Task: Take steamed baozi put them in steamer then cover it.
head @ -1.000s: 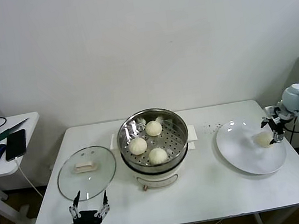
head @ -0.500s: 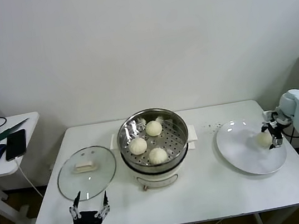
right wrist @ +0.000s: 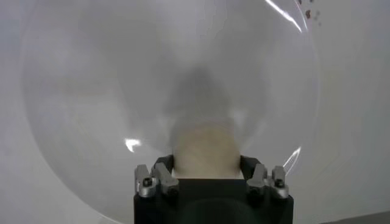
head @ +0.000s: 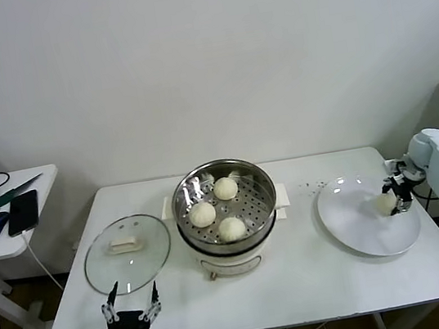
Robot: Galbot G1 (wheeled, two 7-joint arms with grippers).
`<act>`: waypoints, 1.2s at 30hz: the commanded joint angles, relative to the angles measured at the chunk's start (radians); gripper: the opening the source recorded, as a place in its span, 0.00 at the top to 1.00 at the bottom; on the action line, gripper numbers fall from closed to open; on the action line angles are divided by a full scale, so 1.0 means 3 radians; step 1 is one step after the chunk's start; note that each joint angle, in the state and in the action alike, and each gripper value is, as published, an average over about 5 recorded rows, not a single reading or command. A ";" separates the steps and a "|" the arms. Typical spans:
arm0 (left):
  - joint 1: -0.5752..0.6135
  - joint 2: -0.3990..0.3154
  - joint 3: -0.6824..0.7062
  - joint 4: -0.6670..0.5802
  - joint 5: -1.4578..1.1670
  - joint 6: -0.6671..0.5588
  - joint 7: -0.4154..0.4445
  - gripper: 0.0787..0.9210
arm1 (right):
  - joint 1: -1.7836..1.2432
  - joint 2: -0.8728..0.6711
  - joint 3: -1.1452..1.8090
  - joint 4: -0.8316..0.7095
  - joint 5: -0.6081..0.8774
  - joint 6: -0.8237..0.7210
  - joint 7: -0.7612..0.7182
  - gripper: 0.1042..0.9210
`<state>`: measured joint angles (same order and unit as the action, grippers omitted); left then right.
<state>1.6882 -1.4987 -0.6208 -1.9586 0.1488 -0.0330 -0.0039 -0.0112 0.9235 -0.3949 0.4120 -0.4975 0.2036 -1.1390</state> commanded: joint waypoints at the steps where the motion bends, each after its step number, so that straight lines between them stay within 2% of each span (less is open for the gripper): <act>1: 0.0015 0.0007 0.0000 -0.0008 0.0004 -0.0001 0.0005 0.12 | 0.0325 -0.0061 -0.0486 0.0166 0.0543 -0.0110 -0.0061 0.28; 11: 0.0018 -0.0008 0.0080 -0.0056 0.0061 0.0027 -0.0011 0.12 | 0.1499 -0.0180 -0.2060 0.1090 0.2330 -0.0838 -0.0065 0.28; 23: -0.0030 -0.0043 0.0341 -0.0167 0.0235 0.0113 -0.0051 0.12 | 0.2379 -0.0015 -0.3229 0.2420 0.3703 -0.1602 0.0289 0.29; 27: -0.0050 -0.0041 0.0418 -0.0177 0.0259 0.0105 -0.0055 0.12 | 0.2657 0.0145 -0.3603 0.2684 0.4244 -0.1742 0.0463 0.28; 30: -0.0063 -0.0041 0.0438 -0.0177 0.0259 0.0100 -0.0056 0.12 | 0.2781 0.0267 -0.3828 0.2793 0.4470 -0.1788 0.0539 0.28; 36: -0.0055 -0.0033 0.0425 -0.0175 0.0237 0.0086 -0.0055 0.12 | 0.2788 0.0512 -0.4117 0.2846 0.4541 -0.1823 0.0599 0.28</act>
<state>1.6721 -1.5095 -0.5136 -2.0069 0.2077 -0.0098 -0.0185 0.6946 0.9796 -1.3791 1.1151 0.6279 -0.2606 -1.0171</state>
